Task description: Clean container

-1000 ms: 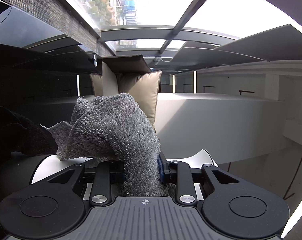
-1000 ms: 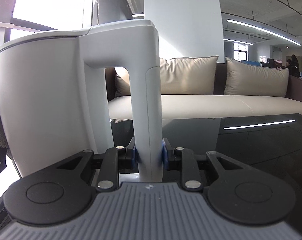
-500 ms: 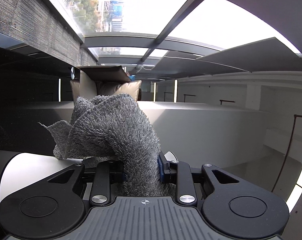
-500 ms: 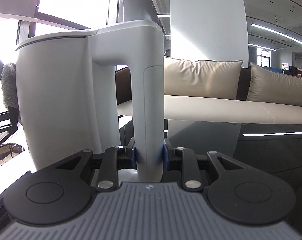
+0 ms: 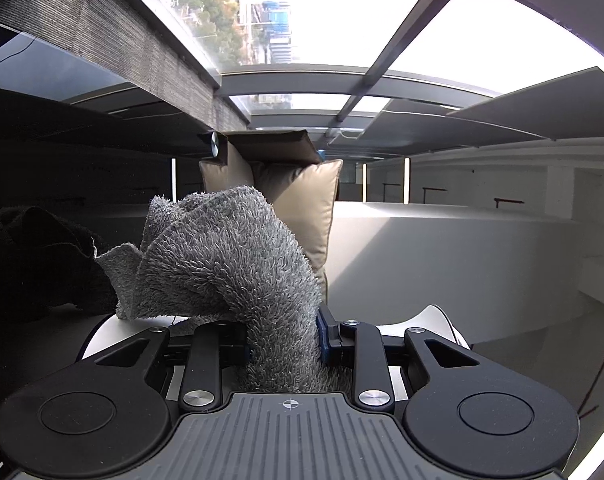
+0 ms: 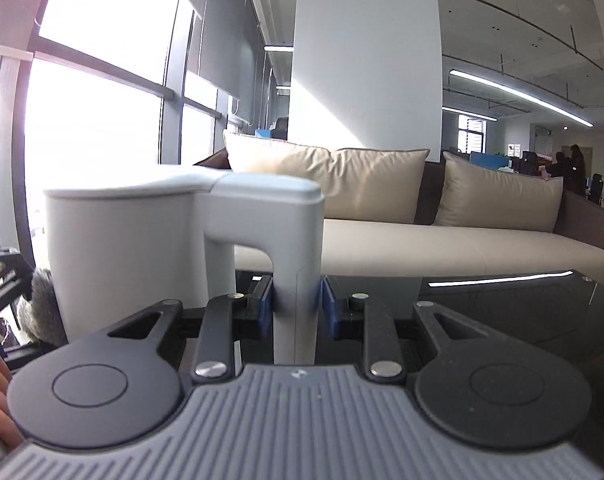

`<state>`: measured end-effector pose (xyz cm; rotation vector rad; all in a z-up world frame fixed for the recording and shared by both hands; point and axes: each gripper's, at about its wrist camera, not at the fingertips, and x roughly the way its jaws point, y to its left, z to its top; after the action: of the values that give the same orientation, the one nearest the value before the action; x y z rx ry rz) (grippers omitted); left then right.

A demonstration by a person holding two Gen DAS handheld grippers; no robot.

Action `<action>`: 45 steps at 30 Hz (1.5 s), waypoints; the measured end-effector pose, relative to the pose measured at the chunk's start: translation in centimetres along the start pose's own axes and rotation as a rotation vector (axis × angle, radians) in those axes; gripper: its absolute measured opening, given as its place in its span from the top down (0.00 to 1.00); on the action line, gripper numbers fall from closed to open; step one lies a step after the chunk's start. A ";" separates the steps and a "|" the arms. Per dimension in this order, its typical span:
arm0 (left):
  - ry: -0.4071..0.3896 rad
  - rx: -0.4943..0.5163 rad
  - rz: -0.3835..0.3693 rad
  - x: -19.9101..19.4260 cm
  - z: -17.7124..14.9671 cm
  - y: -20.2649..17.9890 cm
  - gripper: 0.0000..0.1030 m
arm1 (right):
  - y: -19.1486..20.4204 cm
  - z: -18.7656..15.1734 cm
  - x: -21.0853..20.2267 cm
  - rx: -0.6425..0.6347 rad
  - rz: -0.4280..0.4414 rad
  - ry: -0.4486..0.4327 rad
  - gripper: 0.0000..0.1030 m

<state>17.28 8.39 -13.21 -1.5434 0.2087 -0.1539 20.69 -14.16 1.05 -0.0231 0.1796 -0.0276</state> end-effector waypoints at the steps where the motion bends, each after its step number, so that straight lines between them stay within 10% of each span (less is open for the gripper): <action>1: 0.001 -0.001 0.000 -0.1 0.0 0.0 0.75 | 0.1 0.3 -0.2 -0.002 -0.005 -0.008 0.74; 28: 0.121 0.038 -0.187 0.2 -0.8 -2.4 0.76 | -5.5 -0.6 4.9 0.012 0.040 -0.099 0.77; 45: 0.142 0.014 0.049 1.3 -0.3 0.1 0.76 | -6.3 -0.3 5.6 0.008 0.068 -0.104 0.76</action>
<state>18.50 7.83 -13.36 -1.5133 0.3566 -0.2264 25.95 -20.65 -0.13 -0.0107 0.0765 0.0408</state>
